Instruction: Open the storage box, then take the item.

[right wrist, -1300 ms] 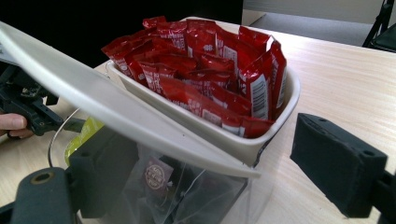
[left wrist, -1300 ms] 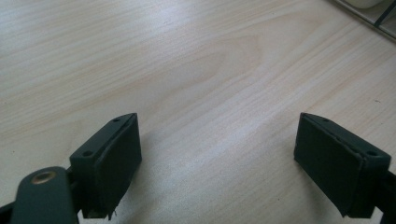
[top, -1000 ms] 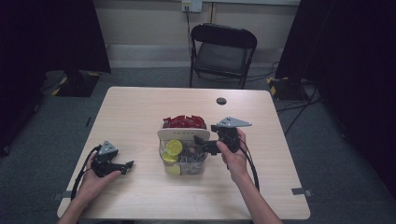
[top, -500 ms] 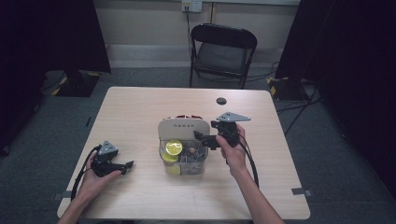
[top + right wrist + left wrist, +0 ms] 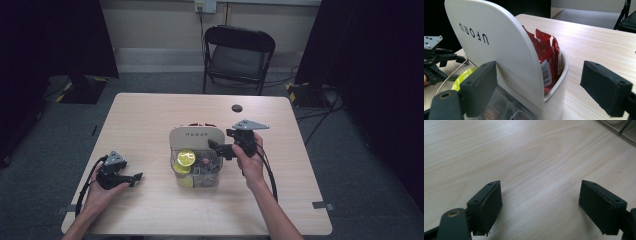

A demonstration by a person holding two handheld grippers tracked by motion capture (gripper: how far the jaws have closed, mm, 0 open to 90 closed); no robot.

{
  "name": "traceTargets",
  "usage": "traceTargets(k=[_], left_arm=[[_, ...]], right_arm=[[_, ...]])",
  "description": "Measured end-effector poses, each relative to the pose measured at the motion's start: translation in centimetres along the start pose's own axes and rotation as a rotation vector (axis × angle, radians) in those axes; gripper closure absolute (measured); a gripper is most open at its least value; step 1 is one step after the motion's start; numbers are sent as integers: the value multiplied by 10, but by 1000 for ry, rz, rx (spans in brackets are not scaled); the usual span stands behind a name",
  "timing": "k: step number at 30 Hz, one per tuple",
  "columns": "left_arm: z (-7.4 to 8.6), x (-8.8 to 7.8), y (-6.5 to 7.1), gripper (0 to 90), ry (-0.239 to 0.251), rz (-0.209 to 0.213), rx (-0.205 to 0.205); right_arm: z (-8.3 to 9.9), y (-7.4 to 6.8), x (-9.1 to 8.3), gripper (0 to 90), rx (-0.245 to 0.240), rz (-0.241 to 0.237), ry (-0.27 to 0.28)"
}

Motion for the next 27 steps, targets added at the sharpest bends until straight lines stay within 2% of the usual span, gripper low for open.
traceTargets(k=[3, 7, 12, 14, 19, 27], left_arm=[[-2, -2, 1, 188, 11, 15, -19], [-5, -7, 3, 195, 32, 27, -21], [-8, -11, 8, 215, 35, 79, -40], [-10, -12, 10, 216, 38, 83, -29], [-13, -16, 15, 234, 52, 123, -36], [-17, -23, 26, 251, 82, 185, -24]], right_arm=[[0, 1, 0, 129, 2, -5, -1], [0, 1, 1, 125, 3, -8, -1], [-1, 1, 2, 124, 1, -11, 1], [-1, 1, 2, 124, 0, -13, 1], [-2, 0, 2, 124, 3, -17, -4], [-2, 1, 3, 116, 6, -21, -3]])
Point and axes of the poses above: each handheld gripper's, and its own axes: x roughly forward along the jaws, z roughly out of its underside, y roughly to its right, the point moved 3 cm from there along x, roughly forward along the jaws, and after that the axes turned 8 degrees about -x, right-handed, at the moved point
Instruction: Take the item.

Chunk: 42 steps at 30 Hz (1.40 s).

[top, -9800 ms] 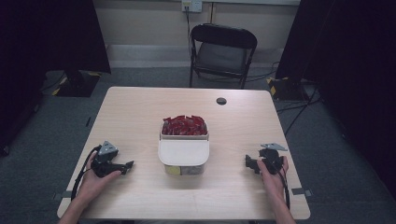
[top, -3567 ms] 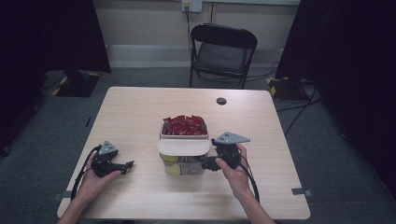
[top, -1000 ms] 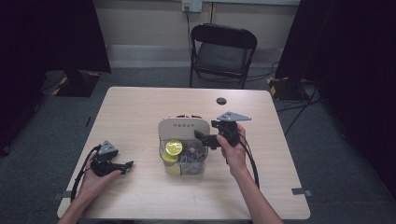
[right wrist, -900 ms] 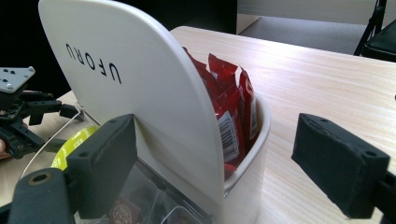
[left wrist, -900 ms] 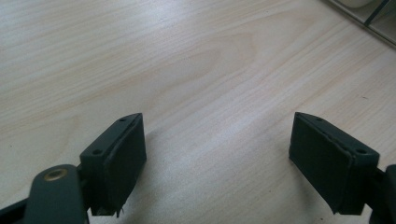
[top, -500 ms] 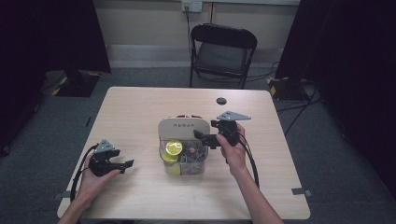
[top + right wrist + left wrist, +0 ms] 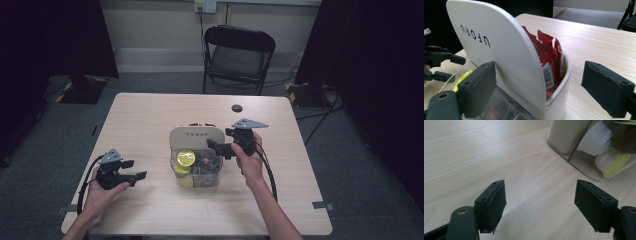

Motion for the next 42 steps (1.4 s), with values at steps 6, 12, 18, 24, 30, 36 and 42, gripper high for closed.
traceTargets(k=[6, 12, 18, 24, 30, 36, 42], left_arm=[[-10, -3, 11, 274, 17, 18, 23], [-19, -5, 27, 276, 29, 49, 59], [-31, -6, 43, 276, 54, 73, 87], [-42, -3, 54, 291, 43, 97, 111], [-59, -2, 68, 301, 76, 122, 134], [-70, 3, 80, 309, 91, 160, 141], [-76, 7, 90, 310, 113, 190, 142]], right_arm=[[-1, 0, 1, 113, -6, -9, -7], [-1, 1, 2, 113, -9, -12, -12], [-3, -1, 2, 114, -16, -6, -14], [-3, -1, 2, 114, -12, -9, -13], [-4, -1, 1, 114, -15, -6, -13], [-6, -1, 1, 114, -18, -5, -10], [-6, -1, 2, 114, -16, -6, -8]])
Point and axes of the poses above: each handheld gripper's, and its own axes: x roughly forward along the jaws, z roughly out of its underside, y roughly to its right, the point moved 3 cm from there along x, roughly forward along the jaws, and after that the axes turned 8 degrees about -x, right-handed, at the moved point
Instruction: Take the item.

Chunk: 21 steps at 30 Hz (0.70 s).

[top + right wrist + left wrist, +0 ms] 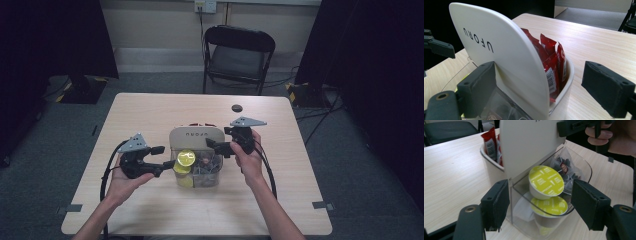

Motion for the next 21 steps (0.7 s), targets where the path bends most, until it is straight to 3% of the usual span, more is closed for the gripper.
traceTargets(k=[11, 15, 18, 21], left_arm=[[-7, 21, 12, 325, -29, 49, 14], [-5, 29, 12, 325, -45, 44, 18], [-4, 31, 10, 329, -6, 26, 14], [-2, 34, 7, 324, -31, 29, 6]], right_arm=[[0, 0, 0, 114, 6, -1, 0], [1, 0, 0, 115, 7, -4, -4], [1, 0, 0, 115, 5, -7, -4], [1, 0, 0, 115, 8, -6, -4]])
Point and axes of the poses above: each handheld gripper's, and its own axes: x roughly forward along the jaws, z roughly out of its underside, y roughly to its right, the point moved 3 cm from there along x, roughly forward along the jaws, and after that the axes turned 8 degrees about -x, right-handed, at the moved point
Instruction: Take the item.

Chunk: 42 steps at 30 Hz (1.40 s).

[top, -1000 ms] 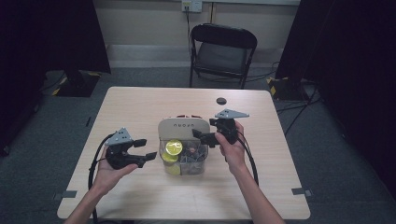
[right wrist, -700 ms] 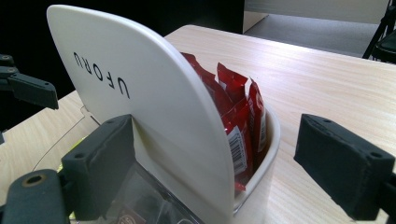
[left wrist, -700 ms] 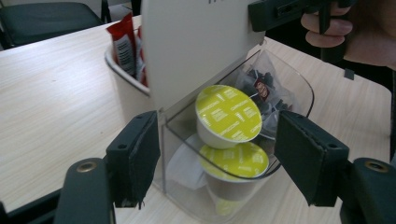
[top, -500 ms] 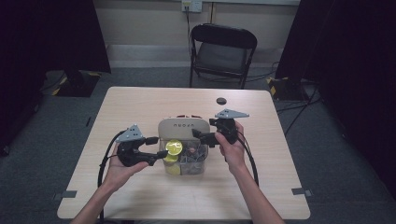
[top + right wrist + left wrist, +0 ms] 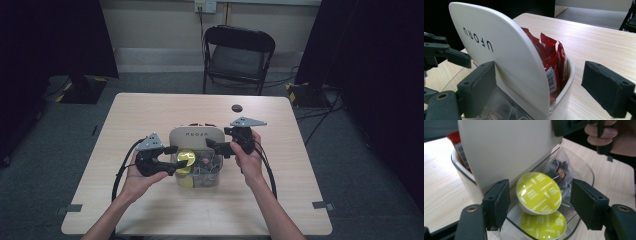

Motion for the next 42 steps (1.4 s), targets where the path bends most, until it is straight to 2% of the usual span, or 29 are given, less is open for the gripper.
traceTargets(k=[1, 3, 8, 12, 16, 18, 21, 23, 27, 33, 35, 38, 40, 41, 42], left_arm=[[1, 1, 0, 330, 0, 12, -7], [0, 1, 0, 327, -4, 0, -3], [1, 1, 1, 326, 2, 7, -11], [2, 4, 3, 324, -21, 15, 6], [3, 9, 5, 324, -25, 18, -3], [3, 10, 5, 333, -38, 14, 14], [4, 13, 6, 343, -43, 21, 17], [4, 15, 6, 342, -50, 24, 15], [4, 17, 5, 335, -45, 61, -21], [5, 20, 7, 336, -71, 67, -11], [5, 22, 9, 332, -73, 68, 6], [4, 23, 9, 332, -75, 71, 1], [5, 25, 10, 334, -79, 68, 14], [5, 25, 11, 363, -87, 60, 21], [5, 26, 11, 363, -84, 70, 12]], right_arm=[[0, 0, 0, 115, 0, -1, 2], [0, 0, 0, 115, 1, 0, 1], [0, 0, 0, 115, 0, -1, 0], [0, 0, 0, 115, 2, -2, 1], [0, 1, -1, 115, 1, 1, 3], [1, 1, -1, 115, 4, 2, 4], [2, 2, -2, 115, 6, 3, 5], [2, 2, -2, 115, 8, 2, 6], [2, 2, -2, 115, 7, 3, 6], [2, 2, -2, 115, 8, 4, 6], [2, 2, -2, 116, 5, 4, 7], [3, 2, -2, 116, 9, 6, 6], [3, 2, -2, 116, 8, 5, 2], [4, 2, -2, 116, 10, 4, 2], [4, 2, -2, 116, 10, 4, 2]])
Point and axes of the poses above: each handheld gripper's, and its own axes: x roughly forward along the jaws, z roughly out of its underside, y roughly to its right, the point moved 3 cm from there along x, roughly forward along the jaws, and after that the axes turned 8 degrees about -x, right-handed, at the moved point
